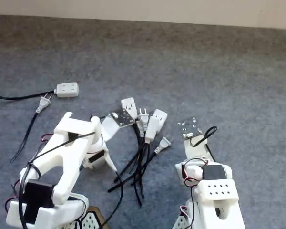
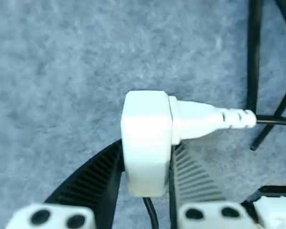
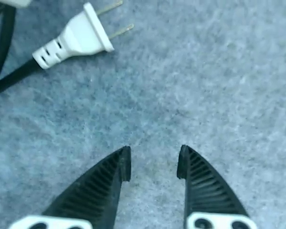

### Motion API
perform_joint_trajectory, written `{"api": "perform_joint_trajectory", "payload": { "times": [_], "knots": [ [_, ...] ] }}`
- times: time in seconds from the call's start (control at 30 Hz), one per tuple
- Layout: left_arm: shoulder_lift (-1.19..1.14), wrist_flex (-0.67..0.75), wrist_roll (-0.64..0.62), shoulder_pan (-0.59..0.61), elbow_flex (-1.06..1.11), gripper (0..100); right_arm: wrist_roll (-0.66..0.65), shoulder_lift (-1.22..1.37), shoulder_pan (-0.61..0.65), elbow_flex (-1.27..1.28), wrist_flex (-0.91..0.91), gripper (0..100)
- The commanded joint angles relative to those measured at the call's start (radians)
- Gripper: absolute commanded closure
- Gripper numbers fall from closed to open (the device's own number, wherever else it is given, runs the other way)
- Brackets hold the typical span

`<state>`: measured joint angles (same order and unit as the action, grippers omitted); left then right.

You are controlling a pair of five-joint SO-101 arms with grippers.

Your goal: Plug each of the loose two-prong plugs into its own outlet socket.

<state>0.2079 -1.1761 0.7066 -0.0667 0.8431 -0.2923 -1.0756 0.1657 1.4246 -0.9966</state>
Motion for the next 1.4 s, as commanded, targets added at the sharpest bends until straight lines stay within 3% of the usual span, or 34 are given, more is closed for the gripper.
{"api": "perform_joint_trajectory", "payload": {
  "times": [0.0,0.13,0.3,0.63,0.97,1.27,1.37],
  "knots": [
    [0.041,-0.117,0.008,0.041,-0.151,100,-0.011,-0.015,-0.010,-0.005,0.018,84.0],
    [0.031,-0.230,0.008,0.219,-0.401,100,-0.011,-0.012,-0.010,-0.004,0.018,84.0],
    [-0.021,-0.252,0.031,0.518,-0.699,100,-0.011,-0.012,-0.010,-0.004,0.018,84.0],
    [-0.610,-0.284,0.112,1.017,-1.419,100,-0.011,-0.015,-0.010,0.027,0.048,84.0],
    [-1.211,-0.474,0.212,1.167,-2.068,100,-0.011,-0.015,-0.010,0.027,0.050,84.0],
    [-1.484,-0.505,0.232,1.254,-2.420,99,-0.011,-0.015,-0.010,0.027,0.050,84.0],
    [-1.512,-0.506,0.230,1.288,-2.496,89,-0.011,-0.015,-0.010,0.027,0.050,84.0]
  ]
}}
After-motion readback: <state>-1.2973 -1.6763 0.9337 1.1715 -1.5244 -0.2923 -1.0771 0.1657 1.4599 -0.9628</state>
